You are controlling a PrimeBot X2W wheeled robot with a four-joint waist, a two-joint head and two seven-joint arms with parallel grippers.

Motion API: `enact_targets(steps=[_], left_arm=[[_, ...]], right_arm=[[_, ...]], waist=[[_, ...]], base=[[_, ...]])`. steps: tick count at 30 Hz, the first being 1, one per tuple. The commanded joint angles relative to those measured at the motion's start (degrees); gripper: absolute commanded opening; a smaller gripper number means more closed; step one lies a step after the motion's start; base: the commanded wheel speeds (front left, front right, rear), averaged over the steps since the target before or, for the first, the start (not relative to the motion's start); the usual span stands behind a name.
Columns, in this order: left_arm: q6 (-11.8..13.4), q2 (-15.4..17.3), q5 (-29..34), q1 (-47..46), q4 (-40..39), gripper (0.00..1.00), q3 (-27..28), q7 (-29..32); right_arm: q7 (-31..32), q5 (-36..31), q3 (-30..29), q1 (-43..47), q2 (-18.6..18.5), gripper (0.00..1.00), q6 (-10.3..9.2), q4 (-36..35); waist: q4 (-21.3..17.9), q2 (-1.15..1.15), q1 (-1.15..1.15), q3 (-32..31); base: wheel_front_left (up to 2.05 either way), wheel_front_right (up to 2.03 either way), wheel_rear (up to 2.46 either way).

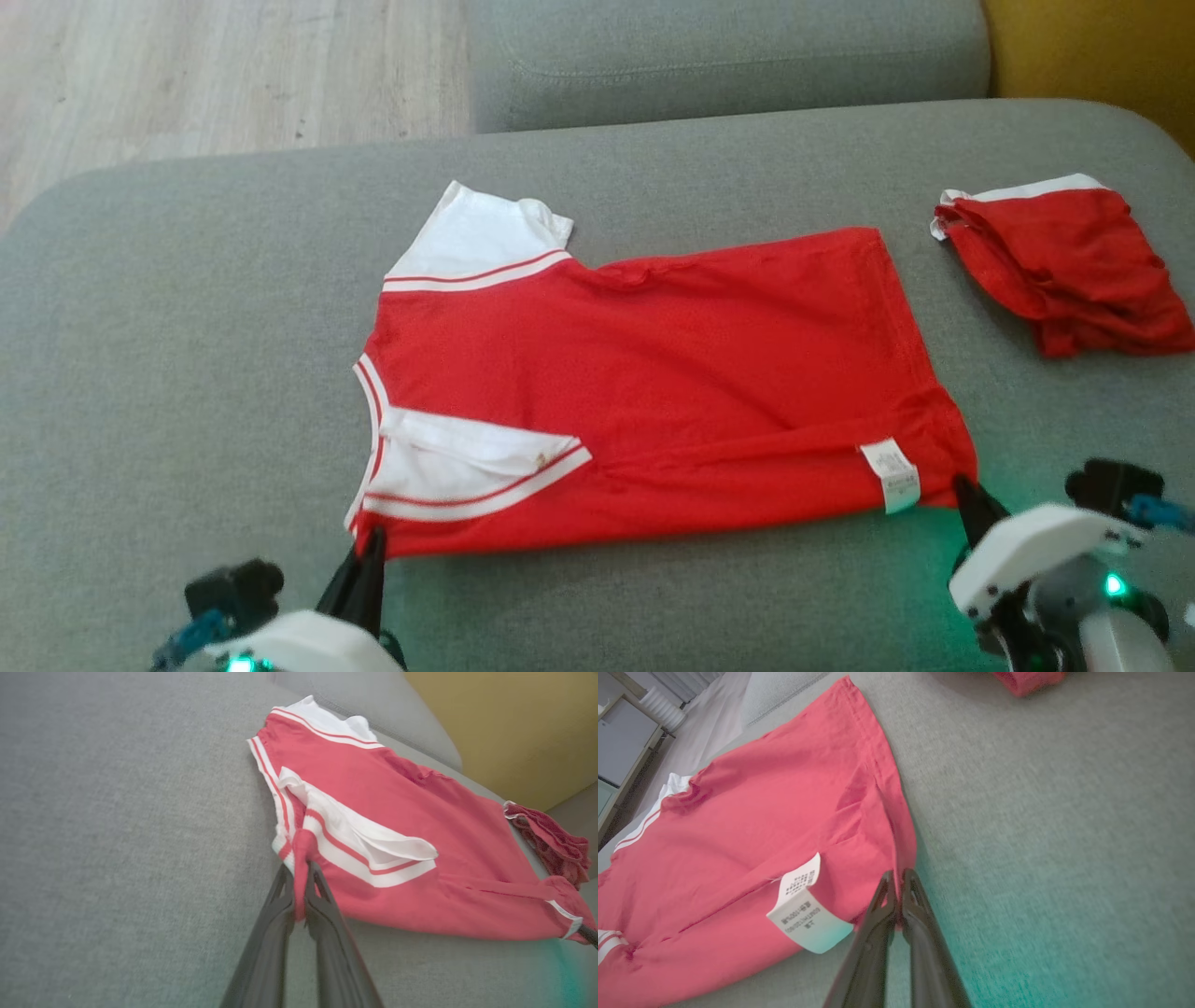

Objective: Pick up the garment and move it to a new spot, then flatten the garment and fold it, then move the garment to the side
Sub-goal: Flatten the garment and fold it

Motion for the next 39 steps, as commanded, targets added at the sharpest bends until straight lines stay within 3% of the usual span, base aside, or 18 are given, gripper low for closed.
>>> enact_targets(steps=[1, 4, 5, 6, 7, 8, 9, 10, 14, 19, 28, 34, 39], left_arm=[[0.2, 1.1, -0.6, -2.3, -2.1, 0.0, 2.7, -0.8], [0.6, 0.4, -0.8, -1.1, -1.7, 0.0, 2.7, -1.7], [0.7, 0.2, -0.8, -1.0, -1.4, 0.0, 2.7, -2.0], [0.7, -0.1, -0.9, -0.9, -1.1, 0.0, 2.7, -2.2], [0.8, -0.1, -0.7, -1.0, -0.7, 0.11, 2.8, -2.5], [0.9, -0.1, -0.4, -1.2, -0.3, 0.29, 2.7, -2.8], [0.9, -0.1, -0.2, -1.4, -0.1, 0.71, 2.8, -3.1], [0.9, -0.1, -0.1, -1.6, 0.0, 1.0, 2.9, -3.4], [0.8, 1.0, 0.6, -3.0, -0.7, 1.0, 3.7, -4.2], [0.2, 5.3, 3.0, -8.7, -3.6, 1.0, 4.7, -2.2], [-3.7, 14.4, 8.3, -33.6, -5.1, 1.0, 5.3, 10.5], [-8.3, 15.4, 8.9, -49.0, 1.5, 1.0, 3.3, 19.2], [-10.0, 15.5, 9.9, -55.0, 7.9, 1.0, 2.0, 22.6]], right_arm=[[-0.1, 0.5, 1.1, -1.9, -0.3, 0.0, 0.22, -2.8], [-0.7, 1.1, 1.2, 0.6, -0.3, 0.0, 0.22, -4.9], [-1.0, 1.3, 1.1, 1.1, -0.3, 0.17, 0.22, -5.2], [-1.3, 1.5, 1.1, 1.5, -0.3, 0.45, 0.22, -5.4], [-1.7, 1.4, 1.1, 1.9, -0.3, 1.0, 0.22, -5.6], [-2.2, 1.4, 0.9, 2.2, -0.3, 1.0, 0.22, -5.8], [-2.7, 1.4, 0.9, 2.4, -0.3, 1.0, 0.22, -5.9], [-3.0, 1.4, 0.8, 2.7, -0.3, 1.0, 0.22, -6.1], [-4.5, 0.7, 0.1, 3.2, -0.3, 1.0, 0.22, -7.0], [-5.2, -0.4, 0.2, 1.8, -0.3, 1.0, 0.22, -10.3], [-1.6, -4.0, 4.0, -8.0, -0.3, 1.0, 0.22, -18.4], [0.6, -5.6, 8.9, -16.9, -0.3, 1.0, 0.22, -20.7], [0.5, -5.2, 11.9, -21.4, -0.3, 1.0, 0.22, -20.8]], waist=[[-0.1, 0.0, 0.0, 0.3], [-0.5, 0.0, 0.0, 0.8], [-0.6, 0.0, 0.0, 1.0], [-0.6, 0.0, 0.0, 1.1], [-0.7, 0.0, 0.0, 1.2], [-0.8, 0.0, 0.0, 1.3], [-0.8, 0.0, 0.0, 1.5], [-0.9, 0.0, 0.0, 1.6], [-1.1, 0.0, 0.0, 2.2], [-1.6, 0.0, 0.0, 4.0], [-4.6, 0.0, 0.0, 11.9], [-8.3, 0.0, 0.0, 19.8], [-10.7, 0.0, 0.0, 24.3]], base=[[0.0, 0.0, 0.0], [0.0, 0.0, 0.0], [0.0, 0.0, 0.0], [0.0, 0.0, 0.0], [0.0, 0.0, 0.0], [0.0, 0.0, 0.0], [0.0, 0.0, 0.0], [0.0, 0.0, 0.0], [0.0, 0.0, 0.0], [0.0, 0.0, 0.0], [0.0, 0.0, 0.0], [0.0, 0.0, 0.0], [0.0, 0.0, 0.0]])
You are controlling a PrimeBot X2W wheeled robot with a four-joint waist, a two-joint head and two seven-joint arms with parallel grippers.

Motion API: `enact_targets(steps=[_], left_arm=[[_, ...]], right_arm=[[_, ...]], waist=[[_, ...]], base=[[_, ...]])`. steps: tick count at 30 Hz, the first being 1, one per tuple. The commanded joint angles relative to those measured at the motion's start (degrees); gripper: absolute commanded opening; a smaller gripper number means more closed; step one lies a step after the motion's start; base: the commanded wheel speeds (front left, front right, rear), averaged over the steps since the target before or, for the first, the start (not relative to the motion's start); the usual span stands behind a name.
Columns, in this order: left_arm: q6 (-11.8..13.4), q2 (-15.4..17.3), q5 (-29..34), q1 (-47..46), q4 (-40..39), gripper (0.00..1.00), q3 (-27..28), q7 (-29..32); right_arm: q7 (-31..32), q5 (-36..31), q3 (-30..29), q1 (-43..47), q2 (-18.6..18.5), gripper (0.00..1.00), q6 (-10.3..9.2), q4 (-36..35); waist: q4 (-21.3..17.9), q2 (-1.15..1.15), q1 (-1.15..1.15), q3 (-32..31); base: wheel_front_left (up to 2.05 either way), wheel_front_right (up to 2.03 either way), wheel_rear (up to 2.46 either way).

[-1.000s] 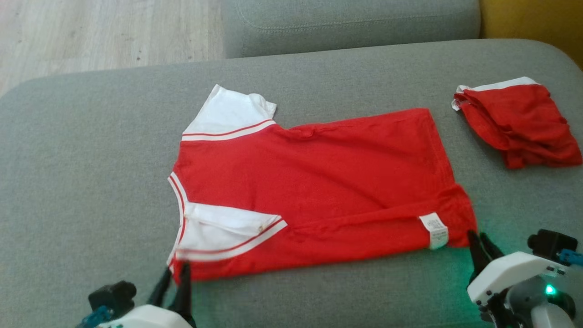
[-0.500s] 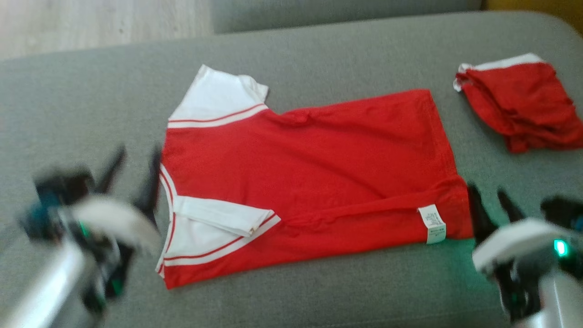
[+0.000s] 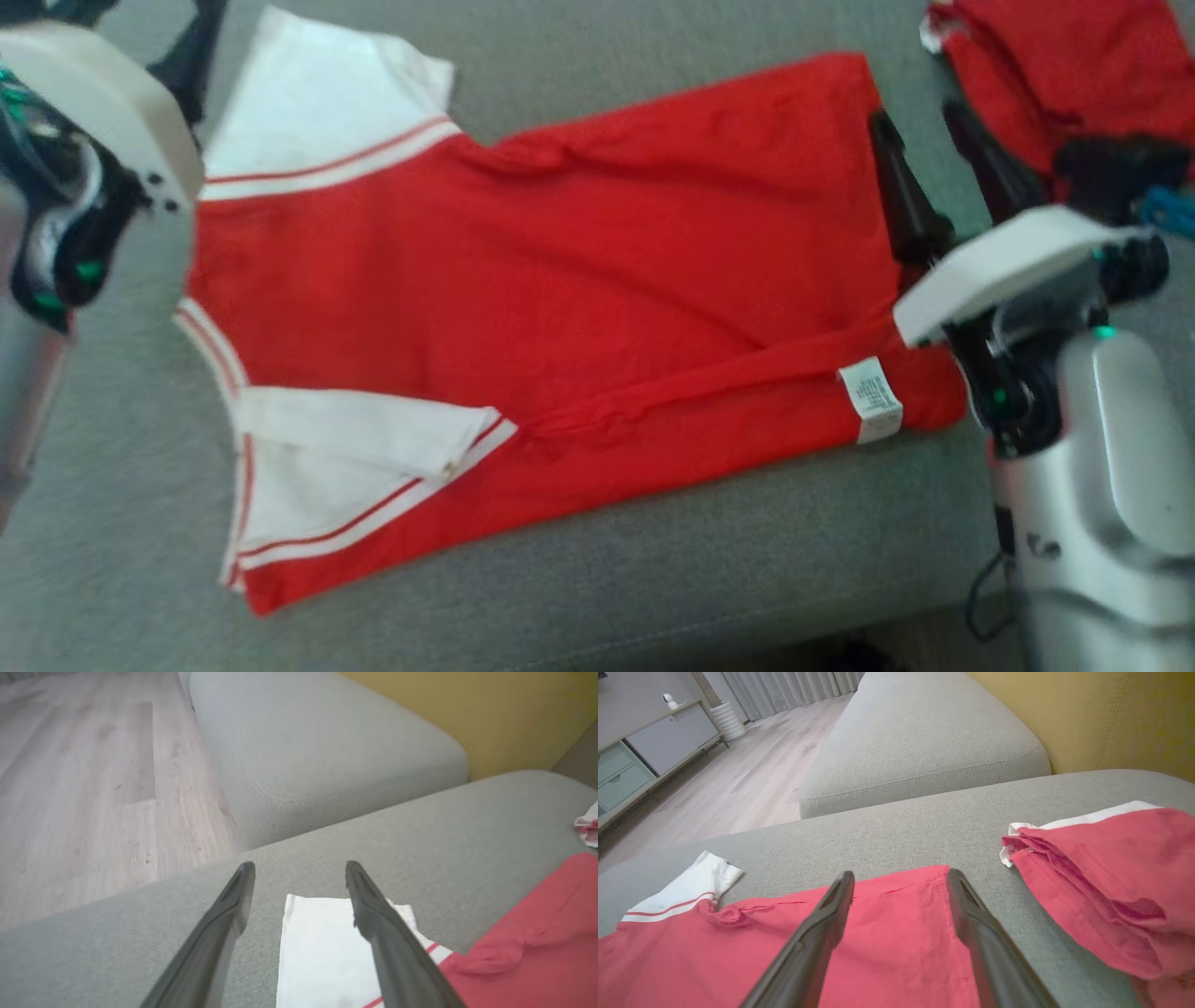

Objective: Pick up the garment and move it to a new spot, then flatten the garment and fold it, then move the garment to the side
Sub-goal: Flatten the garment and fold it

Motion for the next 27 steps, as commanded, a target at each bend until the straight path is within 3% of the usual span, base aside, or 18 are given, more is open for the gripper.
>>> enact_targets(steps=[1, 11, 21, 22, 24, 25, 26, 27], left_arm=[[-0.2, 2.9, 0.7, -3.2, -0.3, 1.0, 2.2, 0.6], [-0.9, 4.2, 2.2, -7.2, 9.5, 1.0, 1.4, 2.0], [-2.7, 4.1, 1.8, -7.2, 12.0, 1.0, -1.2, 6.1], [-3.0, 4.1, 1.8, -7.1, 11.9, 0.96, -1.6, 6.7], [-3.4, 3.9, 1.7, -6.9, 11.6, 0.46, -2.3, 7.6], [-3.5, 3.9, 1.8, -6.9, 11.5, 0.29, -2.6, 7.7], [-3.6, 4.0, 2.1, -6.9, 11.4, 0.2, -2.9, 7.7], [-3.7, 4.0, 2.4, -7.0, 11.3, 0.0, -3.1, 7.6]], right_arm=[[-0.1, 0.1, 1.6, -1.7, -0.3, 1.0, 0.22, -2.2], [-2.7, 1.4, 4.5, -5.9, -0.3, 1.0, 0.22, -0.6], [-3.8, 1.7, 5.4, -6.9, -0.3, 1.0, 0.22, 0.6], [-3.8, 1.6, 5.5, -7.1, -0.3, 1.0, 0.22, 0.6], [-3.6, 1.4, 5.9, -7.5, -0.3, 1.0, 0.22, 0.6], [-3.4, 1.2, 6.1, -7.8, -0.3, 1.0, 0.22, 0.6], [-3.1, 0.9, 6.4, -8.1, -0.3, 1.0, 0.22, 0.7], [-2.9, 0.5, 6.7, -8.6, -0.3, 1.0, 0.22, 0.8]], waist=[[-3.6, 0.0, -0.02, 4.8], [-7.3, 0.0, -0.02, 9.9], [-7.6, 0.0, -0.02, 9.9], [-7.5, 0.0, -0.02, 9.9], [-7.4, 0.0, -0.02, 9.7], [-7.3, 0.0, -0.02, 9.6], [-7.3, 0.0, -0.02, 9.6], [-7.2, 0.0, -0.02, 9.5]], base=[[0.0, 0.0, 0.0], [0.0, 0.0, 0.0], [0.0, 0.0, 0.0], [0.0, 0.0, 0.0], [0.0, 0.0, 0.0], [0.0, 0.0, 0.0], [0.0, 0.0, 0.0], [0.0, 0.0, 0.0]])
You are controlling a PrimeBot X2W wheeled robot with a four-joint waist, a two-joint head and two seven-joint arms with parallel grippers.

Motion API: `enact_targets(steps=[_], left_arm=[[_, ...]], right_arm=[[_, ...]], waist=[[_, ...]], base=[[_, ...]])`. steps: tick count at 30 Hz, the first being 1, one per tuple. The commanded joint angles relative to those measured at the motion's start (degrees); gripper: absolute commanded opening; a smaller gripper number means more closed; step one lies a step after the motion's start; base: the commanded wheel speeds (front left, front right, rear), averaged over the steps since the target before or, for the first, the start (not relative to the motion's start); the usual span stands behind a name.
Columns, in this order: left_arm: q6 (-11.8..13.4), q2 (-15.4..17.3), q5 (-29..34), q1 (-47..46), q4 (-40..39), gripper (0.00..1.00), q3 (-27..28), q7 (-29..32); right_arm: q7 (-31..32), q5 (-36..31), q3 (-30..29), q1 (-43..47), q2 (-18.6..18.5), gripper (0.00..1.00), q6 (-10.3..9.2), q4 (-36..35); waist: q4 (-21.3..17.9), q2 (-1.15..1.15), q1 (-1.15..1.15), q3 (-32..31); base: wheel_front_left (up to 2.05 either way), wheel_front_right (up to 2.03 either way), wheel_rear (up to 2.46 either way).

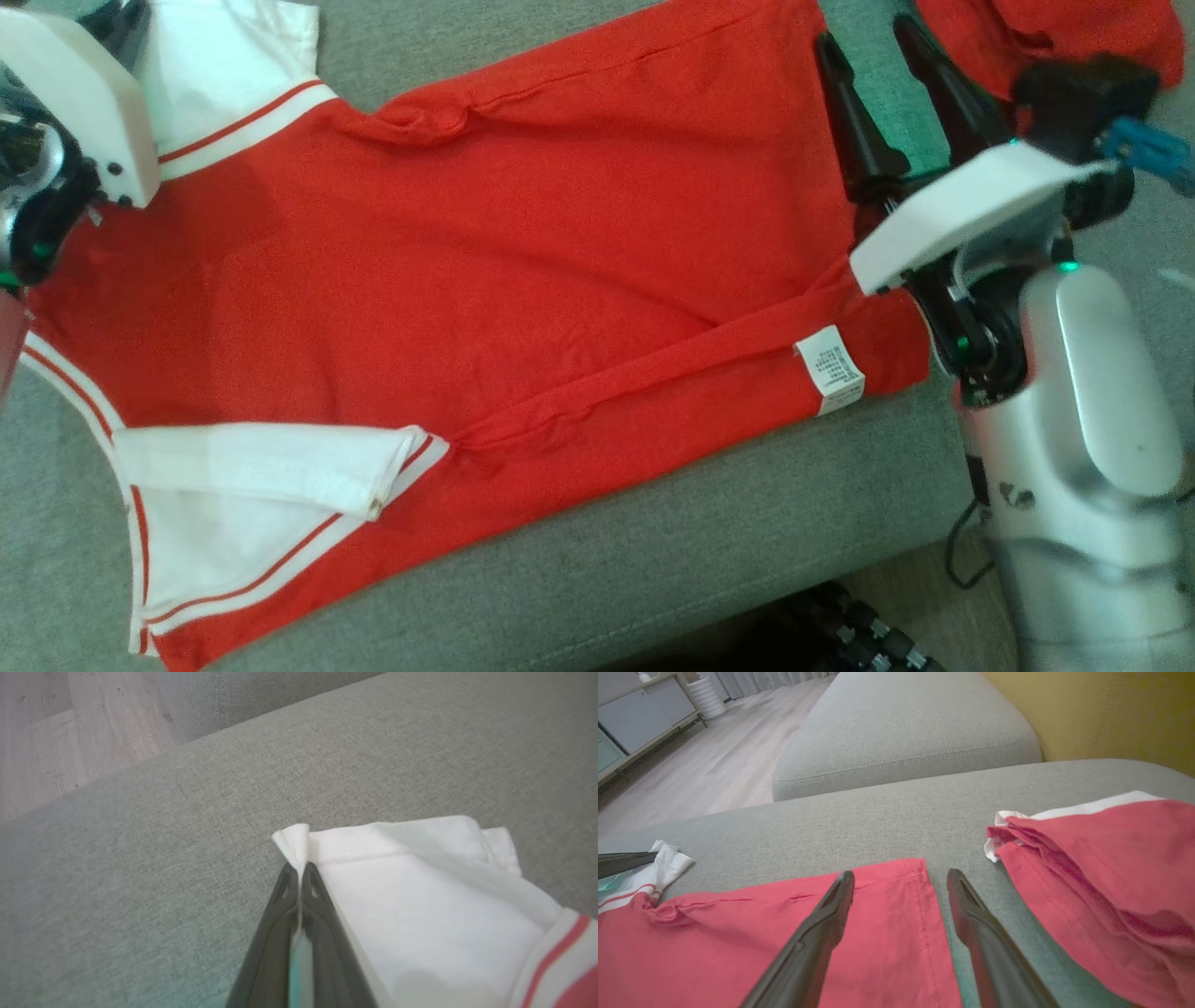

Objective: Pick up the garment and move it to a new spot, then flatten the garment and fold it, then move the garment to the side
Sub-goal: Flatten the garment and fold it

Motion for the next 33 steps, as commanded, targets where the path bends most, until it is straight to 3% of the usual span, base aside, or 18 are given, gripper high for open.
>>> enact_targets(steps=[1, 7, 12, 29, 30, 33], left_arm=[[-0.2, 2.5, 0.9, -1.1, -0.8, 0.0, 0.7, 0.4], [0.3, 1.4, 2.3, -2.6, -1.2, 0.0, 1.2, -5.0], [-0.6, -1.0, 2.6, -3.5, -2.2, 0.0, 0.6, -9.2], [-2.0, -4.2, 2.1, -3.5, -6.9, 0.0, -1.5, -13.1], [-2.1, -4.3, 2.0, -3.6, -7.0, 0.0, -1.6, -13.2], [-2.1, -4.3, 2.0, -3.9, -7.2, 0.0, -1.7, -13.4]], right_arm=[[1.0, -1.1, 1.5, -2.0, -0.3, 1.0, 0.22, -1.5], [4.7, -3.4, 3.1, -7.4, -2.8, 1.0, 0.22, 2.3], [11.2, -5.2, 4.2, -14.6, -7.1, 1.0, 0.22, 10.0], [21.4, -3.8, 7.2, -23.1, -10.3, 0.99, 0.22, 25.3], [21.7, -3.6, 7.4, -23.3, -10.4, 0.72, 0.22, 25.7], [22.2, -3.0, 8.1, -24.0, -10.7, 0.36, 0.22, 26.5]], waist=[[0.2, 0.0, 0.01, -0.2], [1.6, 0.0, 0.01, -1.0], [4.9, 0.0, 0.01, -2.2], [10.2, 0.0, 0.01, -1.8], [10.3, 0.0, 0.01, -1.8], [10.4, 0.0, 0.01, -1.8]], base=[[0.0, 0.0, 0.0], [0.0, 0.0, 0.0], [0.0, 0.0, 0.0], [0.0, 0.0, 0.0], [0.0, 0.0, 0.0], [0.0, 0.0, 0.0]])
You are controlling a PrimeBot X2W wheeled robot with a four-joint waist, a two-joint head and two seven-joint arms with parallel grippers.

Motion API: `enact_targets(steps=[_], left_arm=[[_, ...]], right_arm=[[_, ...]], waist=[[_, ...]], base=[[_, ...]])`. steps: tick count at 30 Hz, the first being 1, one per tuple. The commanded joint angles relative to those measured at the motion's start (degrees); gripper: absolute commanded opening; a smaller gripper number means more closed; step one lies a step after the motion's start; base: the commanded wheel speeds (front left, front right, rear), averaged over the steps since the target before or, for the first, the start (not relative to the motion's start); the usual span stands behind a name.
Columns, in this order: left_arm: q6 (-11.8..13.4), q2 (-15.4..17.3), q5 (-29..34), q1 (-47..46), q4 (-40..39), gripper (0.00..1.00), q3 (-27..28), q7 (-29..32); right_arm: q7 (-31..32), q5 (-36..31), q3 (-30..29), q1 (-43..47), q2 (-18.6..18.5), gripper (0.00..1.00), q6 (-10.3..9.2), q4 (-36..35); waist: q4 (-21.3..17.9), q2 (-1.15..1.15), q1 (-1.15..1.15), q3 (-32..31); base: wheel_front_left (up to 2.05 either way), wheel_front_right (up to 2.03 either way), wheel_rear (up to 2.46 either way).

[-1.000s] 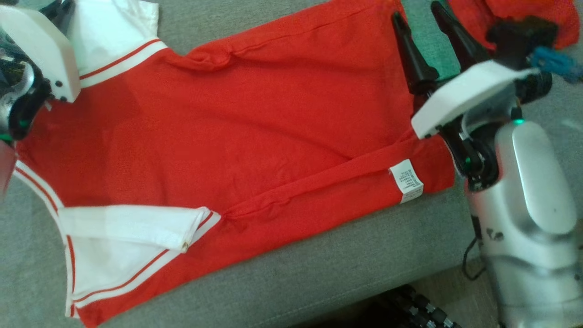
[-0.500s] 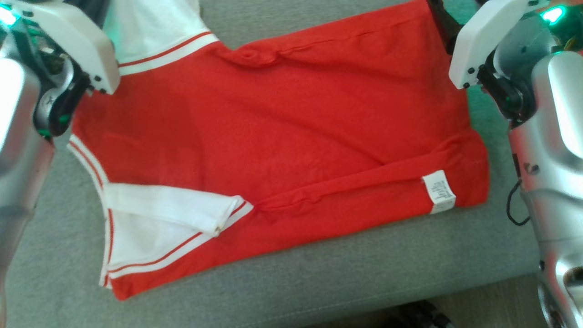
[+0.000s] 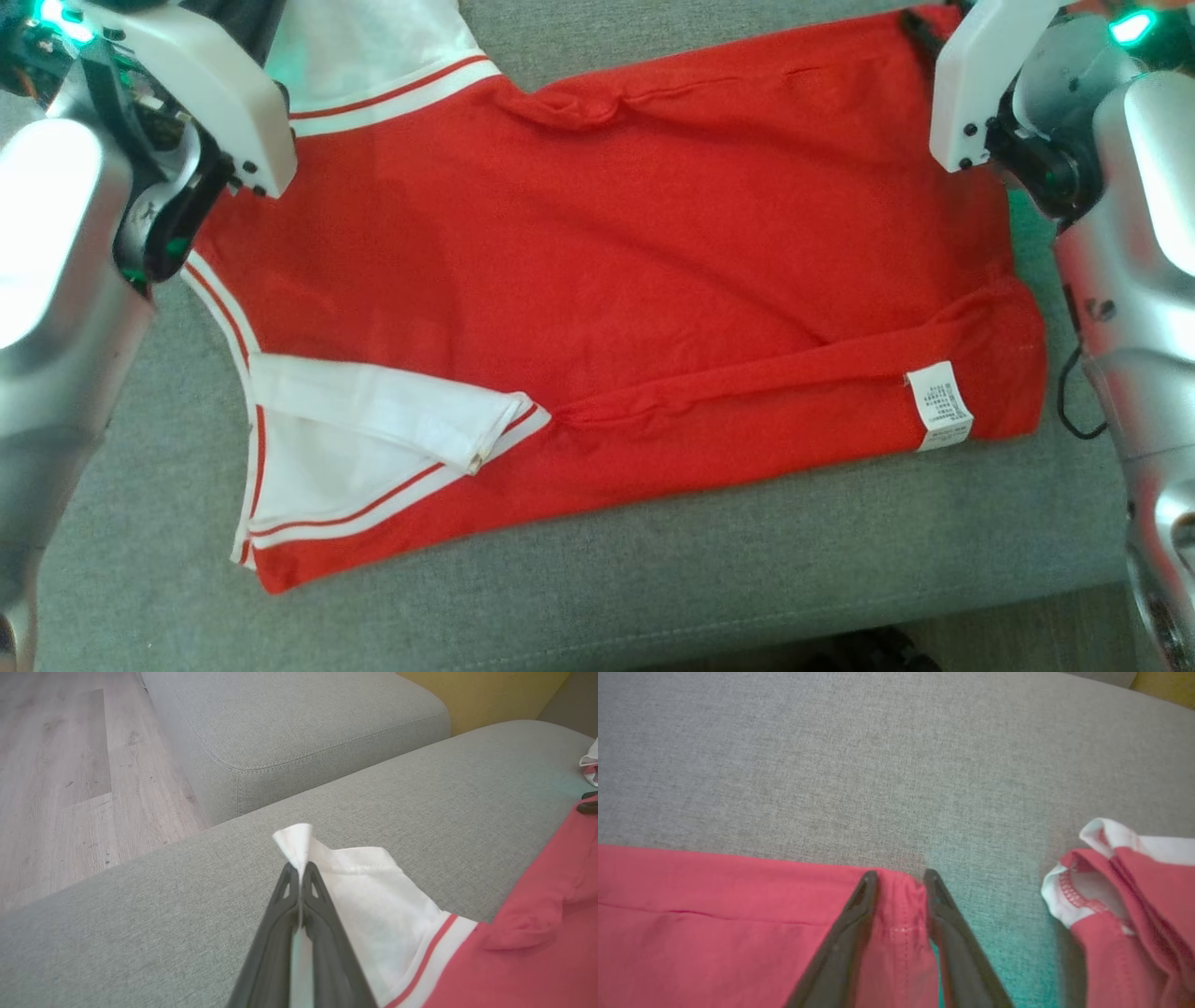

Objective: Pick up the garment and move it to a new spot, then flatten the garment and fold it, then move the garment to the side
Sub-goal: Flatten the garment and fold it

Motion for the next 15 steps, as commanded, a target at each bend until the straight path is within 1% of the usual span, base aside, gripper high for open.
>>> enact_targets(steps=[1, 2, 5, 10, 15], left_arm=[[-0.3, 2.2, -0.1, -3.2, -1.9, 0.0, 1.9, -0.5], [-0.3, 2.3, -0.1, -3.2, -1.9, 0.0, 2.0, -0.6], [-0.3, 2.6, -0.2, -3.2, -2.0, 0.0, 2.1, -0.8], [-0.2, 3.2, -0.5, -2.5, -2.4, 0.0, 2.4, -1.7], [-0.1, 4.5, -1.1, -0.2, -5.0, 0.0, 2.9, -3.4]], right_arm=[[0.6, 0.2, 0.6, -1.0, -0.2, 0.21, 0.22, -1.1], [0.7, 0.3, 0.6, -1.2, -0.2, 0.0, 0.22, -0.8], [0.6, 0.5, 0.6, -1.7, -0.2, 0.0, 0.22, -0.2], [-1.4, 1.4, 0.3, -1.6, 0.2, 0.0, 0.22, -0.2], [-4.0, 3.2, 1.8, -0.3, -0.2, 0.0, 0.22, -1.4]], waist=[[0.0, 0.0, 0.0, 0.0], [0.0, 0.0, 0.0, 0.0], [0.0, 0.0, 0.0, -0.3], [0.0, 0.0, 0.0, -1.4], [0.0, 0.0, 0.0, -3.7]], base=[[0.0, 0.0, 0.0], [0.0, 0.0, 0.0], [0.0, 0.0, 0.0], [0.0, 0.0, 0.0], [0.0, 0.0, 0.0]])
